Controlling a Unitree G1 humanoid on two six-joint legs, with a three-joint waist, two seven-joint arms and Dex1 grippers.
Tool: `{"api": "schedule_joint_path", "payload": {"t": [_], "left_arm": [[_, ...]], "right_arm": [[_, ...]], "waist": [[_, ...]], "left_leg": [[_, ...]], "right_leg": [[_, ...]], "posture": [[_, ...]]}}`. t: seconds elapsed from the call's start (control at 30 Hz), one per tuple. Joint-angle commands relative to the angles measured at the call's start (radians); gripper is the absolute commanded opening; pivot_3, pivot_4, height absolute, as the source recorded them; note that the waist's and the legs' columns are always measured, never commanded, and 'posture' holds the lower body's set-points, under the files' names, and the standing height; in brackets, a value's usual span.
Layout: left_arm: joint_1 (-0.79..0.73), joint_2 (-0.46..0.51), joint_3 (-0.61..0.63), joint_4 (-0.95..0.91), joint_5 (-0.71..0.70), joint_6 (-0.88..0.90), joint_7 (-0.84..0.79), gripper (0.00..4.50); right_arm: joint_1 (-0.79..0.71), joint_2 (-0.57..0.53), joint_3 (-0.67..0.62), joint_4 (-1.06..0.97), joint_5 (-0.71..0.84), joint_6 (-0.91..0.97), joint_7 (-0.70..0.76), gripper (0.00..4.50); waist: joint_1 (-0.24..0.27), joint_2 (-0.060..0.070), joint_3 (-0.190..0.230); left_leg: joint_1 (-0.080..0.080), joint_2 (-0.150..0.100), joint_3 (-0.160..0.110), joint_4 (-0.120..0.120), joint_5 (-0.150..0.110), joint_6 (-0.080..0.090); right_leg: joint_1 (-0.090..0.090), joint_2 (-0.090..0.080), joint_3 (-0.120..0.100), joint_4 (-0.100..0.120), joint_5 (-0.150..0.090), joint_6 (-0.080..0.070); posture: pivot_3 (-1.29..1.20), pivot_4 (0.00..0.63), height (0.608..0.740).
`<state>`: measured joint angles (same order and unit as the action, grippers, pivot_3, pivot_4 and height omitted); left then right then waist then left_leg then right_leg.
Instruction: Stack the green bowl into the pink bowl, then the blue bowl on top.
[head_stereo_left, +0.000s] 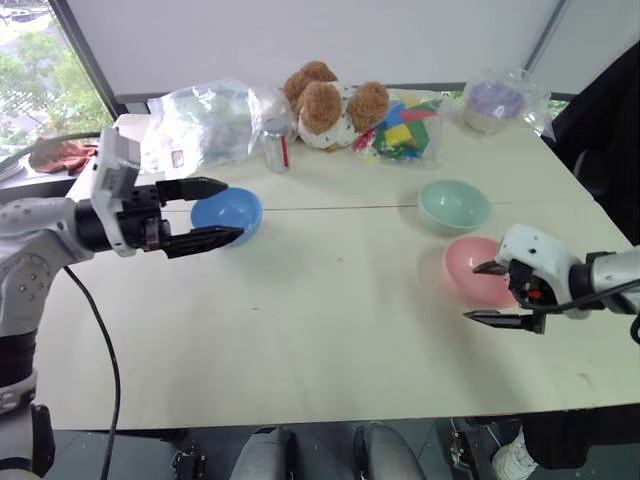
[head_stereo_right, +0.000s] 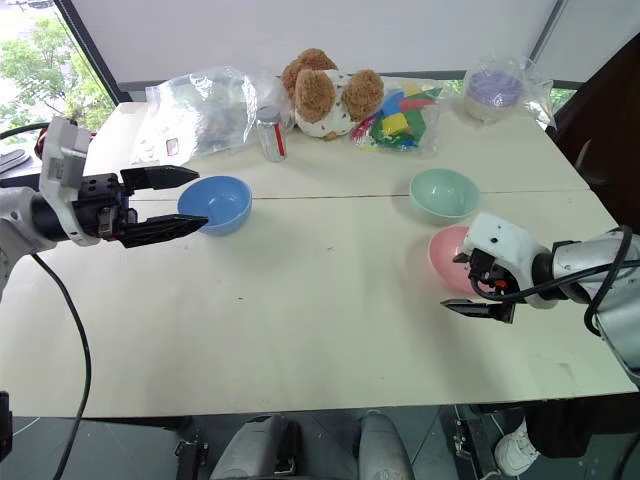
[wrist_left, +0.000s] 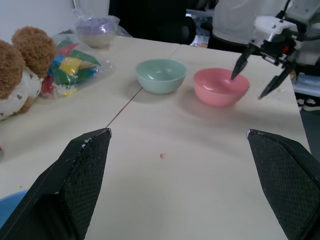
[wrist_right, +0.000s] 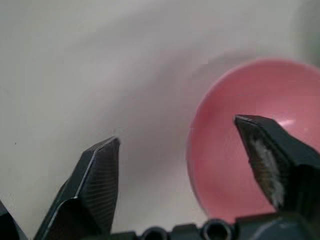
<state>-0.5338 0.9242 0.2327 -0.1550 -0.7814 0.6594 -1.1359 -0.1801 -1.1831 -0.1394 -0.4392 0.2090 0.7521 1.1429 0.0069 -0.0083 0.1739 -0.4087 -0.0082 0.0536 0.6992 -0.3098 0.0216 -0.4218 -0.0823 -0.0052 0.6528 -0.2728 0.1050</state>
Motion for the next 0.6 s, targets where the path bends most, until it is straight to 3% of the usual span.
{"api": "schedule_joint_path", "payload": {"t": [0.03,0.23,0.37,0.47,0.6], "left_arm": [[-0.042,-0.001,-0.003,0.005,0.011,-0.026,-0.014,4.50],[-0.061,-0.004,-0.013,0.018,0.023,-0.036,-0.022,4.50],[-0.053,0.000,0.000,0.007,0.023,-0.032,-0.017,4.50],[-0.043,0.004,0.012,-0.004,0.018,-0.026,-0.011,4.50],[-0.018,0.016,0.037,-0.024,0.002,-0.009,-0.004,4.50]], "right_arm": [[0.004,-0.001,0.015,0.000,-0.024,-0.028,-0.043,3.70],[-0.019,0.024,0.137,0.112,-0.101,-0.126,-0.088,3.70],[-0.058,0.031,0.177,0.162,-0.118,-0.164,-0.089,1.92],[-0.077,0.036,0.190,0.174,-0.116,-0.179,-0.081,0.22],[-0.124,0.033,0.197,0.159,-0.107,-0.216,-0.059,0.04]], "waist": [[0.001,0.000,0.000],[0.000,0.000,0.000],[-0.001,0.000,0.000],[0.000,0.000,0.000],[-0.001,0.000,0.000]], "left_leg": [[0.000,0.000,0.000,0.000,0.000,0.000],[0.000,0.000,0.000,0.000,0.000,-0.001],[0.000,0.000,0.000,0.000,0.001,-0.001],[0.000,0.000,0.000,0.000,0.001,-0.001],[0.000,0.000,0.000,0.000,0.001,-0.001]], "right_leg": [[0.000,0.000,0.000,0.000,0.000,0.000],[0.000,0.001,0.000,0.000,0.000,0.000],[0.000,0.001,0.000,0.000,0.000,0.000],[0.000,0.001,0.000,0.000,0.000,0.000],[0.000,0.001,0.000,0.000,0.000,0.000]], "posture": [[0.00,0.150,0.740],[0.00,0.150,0.740],[0.00,0.150,0.740],[0.00,0.150,0.740],[0.00,0.150,0.740]]}}
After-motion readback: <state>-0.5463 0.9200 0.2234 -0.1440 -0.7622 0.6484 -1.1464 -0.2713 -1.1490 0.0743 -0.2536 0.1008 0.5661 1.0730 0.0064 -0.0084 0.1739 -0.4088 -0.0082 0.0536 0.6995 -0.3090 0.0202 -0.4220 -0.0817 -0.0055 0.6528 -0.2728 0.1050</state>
